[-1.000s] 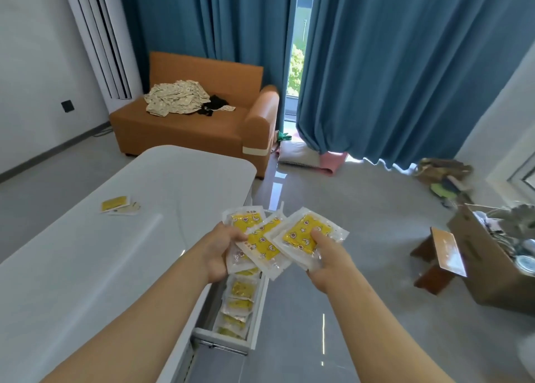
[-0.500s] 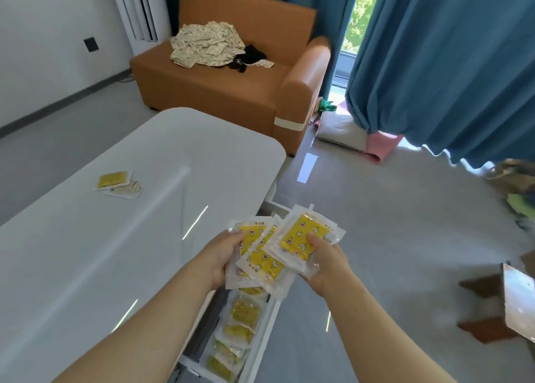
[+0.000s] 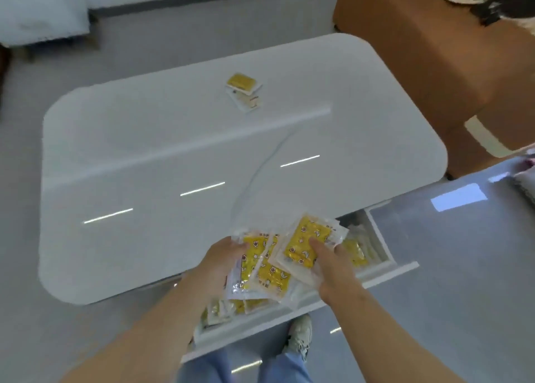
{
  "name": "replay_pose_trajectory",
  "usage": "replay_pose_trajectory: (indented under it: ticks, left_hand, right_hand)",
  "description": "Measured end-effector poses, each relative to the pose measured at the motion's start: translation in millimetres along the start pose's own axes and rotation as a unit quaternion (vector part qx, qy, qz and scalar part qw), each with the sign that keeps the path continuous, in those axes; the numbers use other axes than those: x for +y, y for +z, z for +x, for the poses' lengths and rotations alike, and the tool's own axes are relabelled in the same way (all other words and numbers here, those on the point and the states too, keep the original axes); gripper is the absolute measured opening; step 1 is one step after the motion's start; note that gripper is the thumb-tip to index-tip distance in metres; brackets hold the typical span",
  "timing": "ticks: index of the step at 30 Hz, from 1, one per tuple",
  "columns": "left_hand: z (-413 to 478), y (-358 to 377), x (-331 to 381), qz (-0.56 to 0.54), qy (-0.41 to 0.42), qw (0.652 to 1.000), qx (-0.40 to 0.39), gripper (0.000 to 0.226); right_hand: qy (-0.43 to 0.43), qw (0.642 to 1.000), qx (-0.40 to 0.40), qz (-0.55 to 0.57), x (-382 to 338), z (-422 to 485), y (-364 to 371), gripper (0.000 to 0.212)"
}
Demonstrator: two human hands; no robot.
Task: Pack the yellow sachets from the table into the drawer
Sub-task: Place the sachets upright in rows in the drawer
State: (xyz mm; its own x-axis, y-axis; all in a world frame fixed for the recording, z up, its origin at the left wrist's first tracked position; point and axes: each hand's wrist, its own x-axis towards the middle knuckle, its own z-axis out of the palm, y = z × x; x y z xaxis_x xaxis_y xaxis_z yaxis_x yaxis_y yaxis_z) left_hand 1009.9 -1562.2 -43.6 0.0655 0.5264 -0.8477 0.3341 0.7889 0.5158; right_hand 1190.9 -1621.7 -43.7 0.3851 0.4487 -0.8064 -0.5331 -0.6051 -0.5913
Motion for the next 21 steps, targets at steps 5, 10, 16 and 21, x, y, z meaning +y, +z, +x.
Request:
replay_pose_trajectory:
  ticks: [5, 10, 16, 21]
  left_hand:
    - [29, -13, -56, -0.033, -0.063, 0.993, 0.089, 0.045]
    - [72, -14, -114, -0.069, -0.080, 0.978, 0.178, 0.019]
    - [127, -20, -163, -0.040, -0.098, 0.969, 0.222, 0.028]
    - [165, -29, -197, 0.077, -0.102, 0.970, 0.207, 0.030]
  right_hand:
    - [0.012, 0.991, -0.071, -0.109, 30, 38, 16, 0.048]
    - [0.024, 0.976, -0.088, -0.198, 67, 83, 15, 0.013]
    - [0.095, 0.972, -0.113, -0.181, 114, 132, 19, 0.016]
    - [0.214, 0.954, -0.171, -0.118, 146, 149, 30, 0.031]
